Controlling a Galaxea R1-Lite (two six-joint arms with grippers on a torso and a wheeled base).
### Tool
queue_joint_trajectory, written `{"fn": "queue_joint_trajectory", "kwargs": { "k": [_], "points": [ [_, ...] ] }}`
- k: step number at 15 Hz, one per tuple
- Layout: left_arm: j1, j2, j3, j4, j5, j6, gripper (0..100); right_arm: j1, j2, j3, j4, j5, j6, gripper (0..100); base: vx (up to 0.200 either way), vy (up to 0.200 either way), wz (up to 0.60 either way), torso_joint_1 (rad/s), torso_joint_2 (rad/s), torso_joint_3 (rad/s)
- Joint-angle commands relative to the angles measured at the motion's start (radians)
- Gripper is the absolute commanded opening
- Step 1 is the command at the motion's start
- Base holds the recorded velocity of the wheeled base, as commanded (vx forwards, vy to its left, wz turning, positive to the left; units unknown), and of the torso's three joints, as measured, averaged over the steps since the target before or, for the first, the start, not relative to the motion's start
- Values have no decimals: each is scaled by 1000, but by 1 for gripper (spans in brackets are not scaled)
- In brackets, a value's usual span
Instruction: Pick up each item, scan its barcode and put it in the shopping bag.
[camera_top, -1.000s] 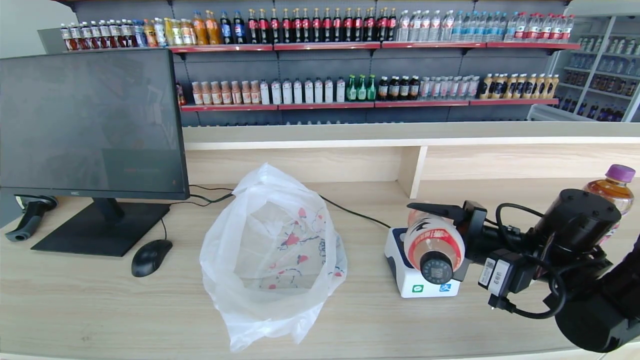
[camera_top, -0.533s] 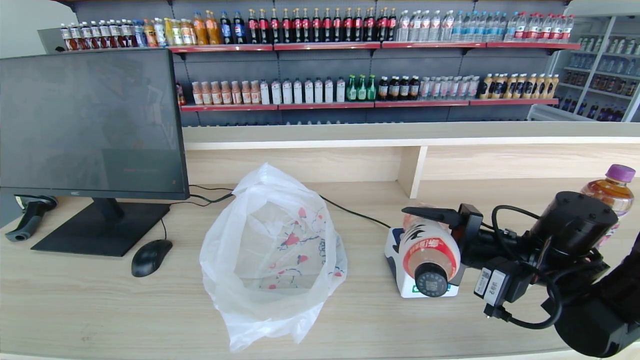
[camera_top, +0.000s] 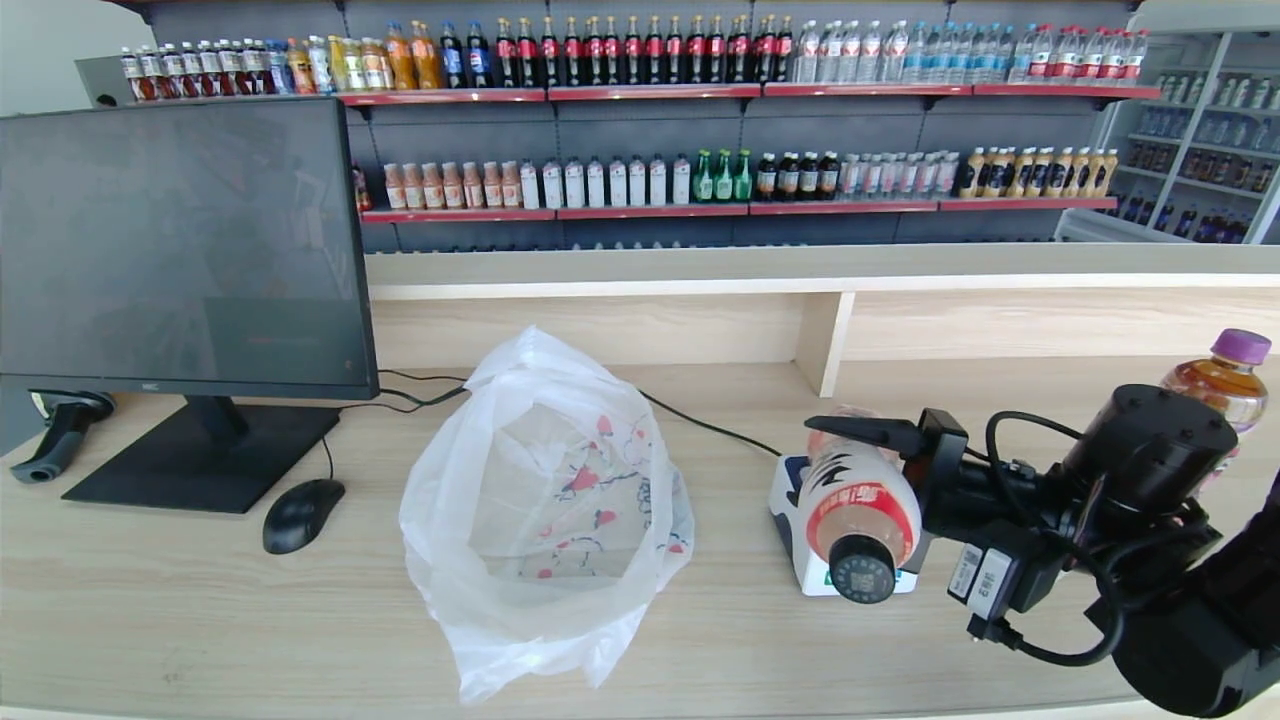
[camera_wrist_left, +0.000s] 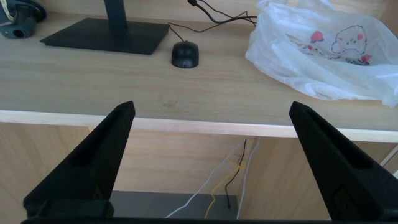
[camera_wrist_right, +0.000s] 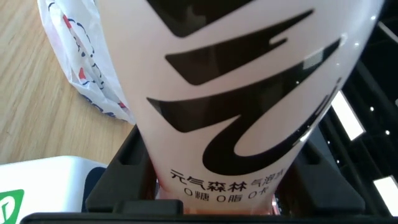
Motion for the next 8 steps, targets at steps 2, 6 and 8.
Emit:
{"fn": "queue_joint_trajectory", "kwargs": {
  "k": [2,6,8],
  "points": [
    [-1,0,0,1,0,0,100,3,-10,-4,-1,-1,27,0,0,0,0,0,0,0],
    [-1,0,0,1,0,0,100,16,-67,-8,-1,-19,187,0,0,0,0,0,0,0],
    [-1,0,0,0,0,0,100,62,-74,-10,-1,-106,265,0,0,0,0,0,0,0]
  ]
}}
